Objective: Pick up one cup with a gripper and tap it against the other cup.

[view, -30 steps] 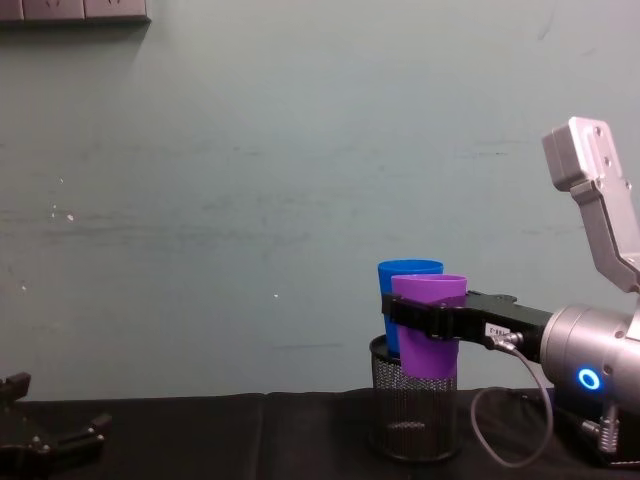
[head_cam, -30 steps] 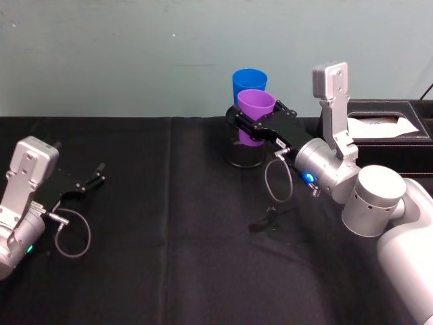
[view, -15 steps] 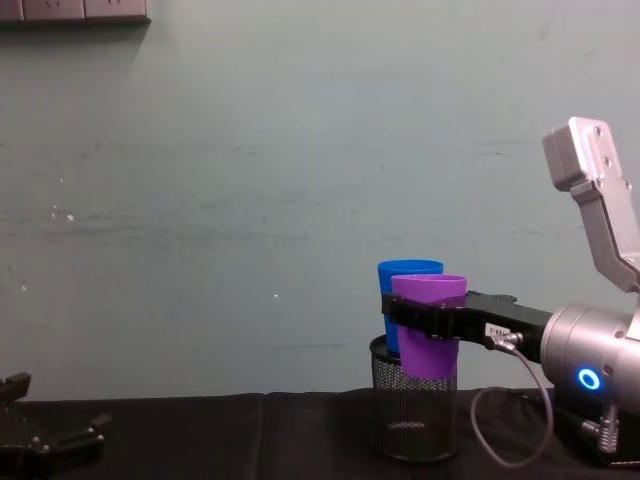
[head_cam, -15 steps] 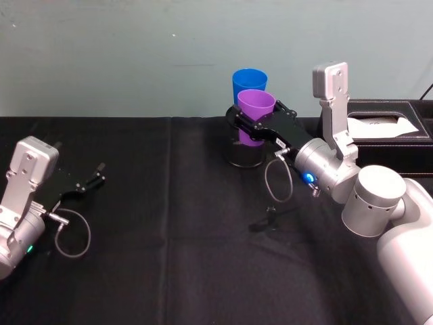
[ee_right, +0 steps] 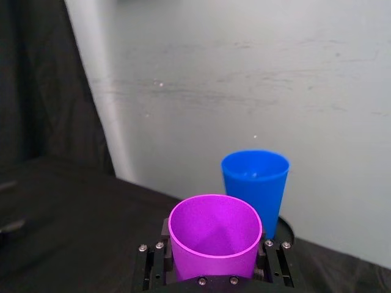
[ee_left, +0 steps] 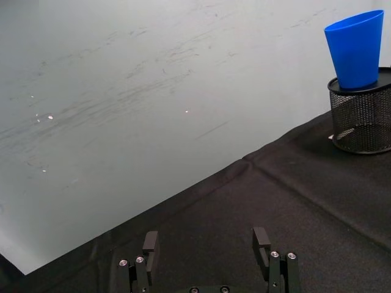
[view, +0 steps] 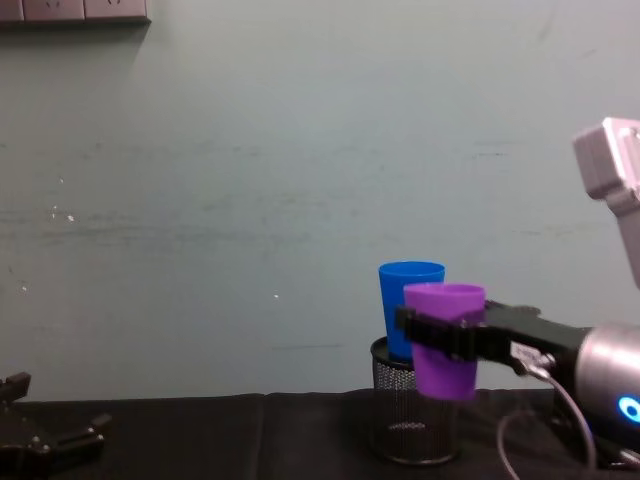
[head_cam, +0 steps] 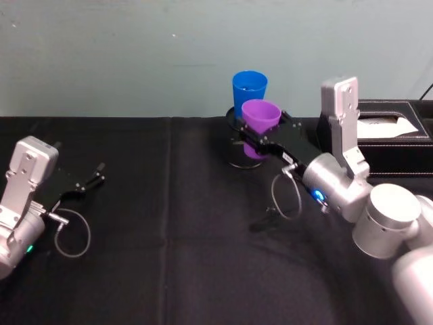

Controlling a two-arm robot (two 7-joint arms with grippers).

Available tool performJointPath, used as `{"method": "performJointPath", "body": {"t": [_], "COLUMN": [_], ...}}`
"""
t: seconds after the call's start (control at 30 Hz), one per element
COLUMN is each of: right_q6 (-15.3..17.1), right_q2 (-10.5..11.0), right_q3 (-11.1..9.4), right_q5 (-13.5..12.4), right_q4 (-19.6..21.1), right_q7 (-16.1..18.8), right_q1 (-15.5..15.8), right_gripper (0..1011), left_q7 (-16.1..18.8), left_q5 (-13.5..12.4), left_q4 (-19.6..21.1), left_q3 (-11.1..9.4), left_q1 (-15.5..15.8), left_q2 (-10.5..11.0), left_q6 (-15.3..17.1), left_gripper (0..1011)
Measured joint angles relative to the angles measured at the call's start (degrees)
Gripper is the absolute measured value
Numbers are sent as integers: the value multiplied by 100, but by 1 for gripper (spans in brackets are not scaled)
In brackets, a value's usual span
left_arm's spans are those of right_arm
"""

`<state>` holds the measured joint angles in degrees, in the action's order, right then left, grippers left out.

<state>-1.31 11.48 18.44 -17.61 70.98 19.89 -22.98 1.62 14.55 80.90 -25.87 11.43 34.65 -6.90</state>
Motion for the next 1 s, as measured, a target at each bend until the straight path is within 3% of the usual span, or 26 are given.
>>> {"method": "performJointPath", "body": {"t": [0.07,0.23,0.37,0.5,0.73,1.0], "right_q6": [31,38,-210,-613,-1466,-1730], "right_q2": [142,273,334,316,80,-8], "right_q3": [21,37,106,166,154,87], "right_q5": [49,74,151,235,267,230], "right_q4": [343,676,696,422,-510,-779], "right_q7": [0,-1,39,136,340,496], "right_q1": [298,680,904,984,873,845], "right_gripper": [729,729,729,729,729,729], "left_q7": [0,0,0,0,0,0], "left_q5": [0,0,0,0,0,0], "left_q4": [0,0,0,0,0,0], "left_q3": [1,0,0,0,0,0], "left_q1": [0,0,0,0,0,0], "left_q2": [0,0,0,0,0,0], "left_q6": [0,0,0,0,0,0], "left_gripper": [1000,1000,1000,1000,1000,1000]}}
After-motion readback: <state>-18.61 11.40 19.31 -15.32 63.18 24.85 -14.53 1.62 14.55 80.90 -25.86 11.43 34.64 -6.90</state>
